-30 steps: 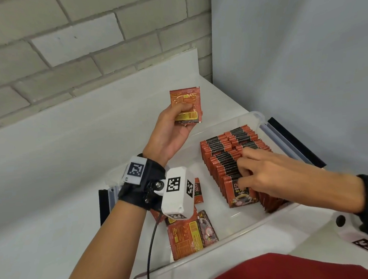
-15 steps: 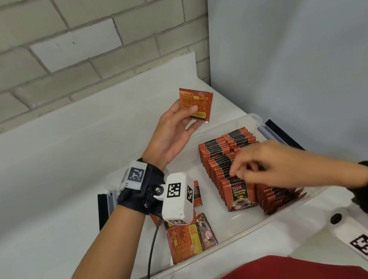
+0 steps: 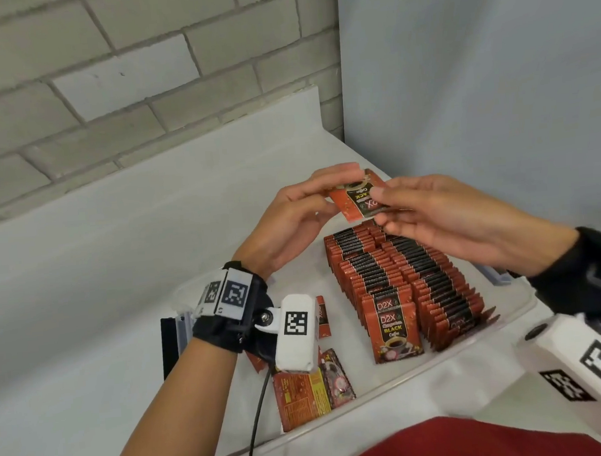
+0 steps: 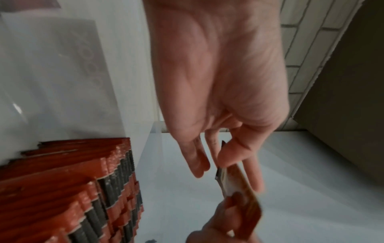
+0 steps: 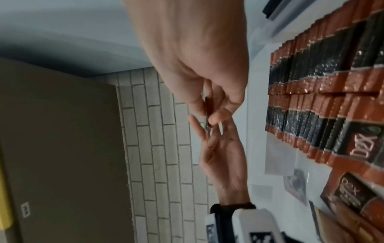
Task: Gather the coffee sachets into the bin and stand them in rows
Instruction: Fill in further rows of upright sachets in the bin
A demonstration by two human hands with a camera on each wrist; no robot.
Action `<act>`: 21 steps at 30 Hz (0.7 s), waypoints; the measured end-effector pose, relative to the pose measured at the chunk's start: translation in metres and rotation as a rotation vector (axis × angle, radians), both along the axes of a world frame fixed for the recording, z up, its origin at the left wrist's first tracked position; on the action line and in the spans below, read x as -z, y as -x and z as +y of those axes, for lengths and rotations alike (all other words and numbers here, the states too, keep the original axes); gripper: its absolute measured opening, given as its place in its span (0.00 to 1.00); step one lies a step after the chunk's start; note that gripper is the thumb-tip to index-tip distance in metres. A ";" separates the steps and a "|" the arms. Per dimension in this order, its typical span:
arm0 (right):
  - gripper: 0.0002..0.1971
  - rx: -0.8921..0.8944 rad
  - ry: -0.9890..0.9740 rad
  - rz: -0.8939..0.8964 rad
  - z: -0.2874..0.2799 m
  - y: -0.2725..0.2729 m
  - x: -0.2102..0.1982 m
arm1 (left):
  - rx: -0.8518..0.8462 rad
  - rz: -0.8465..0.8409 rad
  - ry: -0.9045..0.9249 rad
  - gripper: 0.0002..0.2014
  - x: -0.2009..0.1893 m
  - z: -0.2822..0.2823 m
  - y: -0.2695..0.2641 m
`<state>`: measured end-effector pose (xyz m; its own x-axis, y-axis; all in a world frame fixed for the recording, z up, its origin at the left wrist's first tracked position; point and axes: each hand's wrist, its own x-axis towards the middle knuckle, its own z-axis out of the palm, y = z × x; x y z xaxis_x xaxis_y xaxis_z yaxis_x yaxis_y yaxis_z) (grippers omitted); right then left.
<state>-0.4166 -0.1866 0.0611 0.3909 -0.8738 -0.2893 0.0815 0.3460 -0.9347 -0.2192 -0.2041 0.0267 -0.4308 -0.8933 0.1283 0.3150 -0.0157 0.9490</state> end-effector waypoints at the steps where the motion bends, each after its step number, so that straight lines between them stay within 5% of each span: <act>1: 0.06 -0.016 0.012 0.026 0.000 0.002 -0.001 | -0.009 0.023 -0.016 0.23 -0.003 0.000 -0.001; 7: 0.09 -0.062 0.221 0.341 -0.002 0.012 -0.011 | -0.165 -0.237 -0.115 0.10 -0.022 0.001 -0.003; 13: 0.21 -0.015 0.252 0.291 -0.001 0.018 -0.007 | -0.197 -0.304 -0.157 0.06 -0.033 0.012 -0.001; 21: 0.06 -0.093 0.326 0.339 0.010 0.026 0.002 | -0.108 -0.389 -0.282 0.10 -0.027 0.045 -0.009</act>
<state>-0.4430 -0.1762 0.0589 0.4027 -0.9060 -0.1305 -0.2639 0.0216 -0.9643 -0.2103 -0.1588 0.0533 -0.3019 -0.9123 -0.2767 -0.0481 -0.2753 0.9601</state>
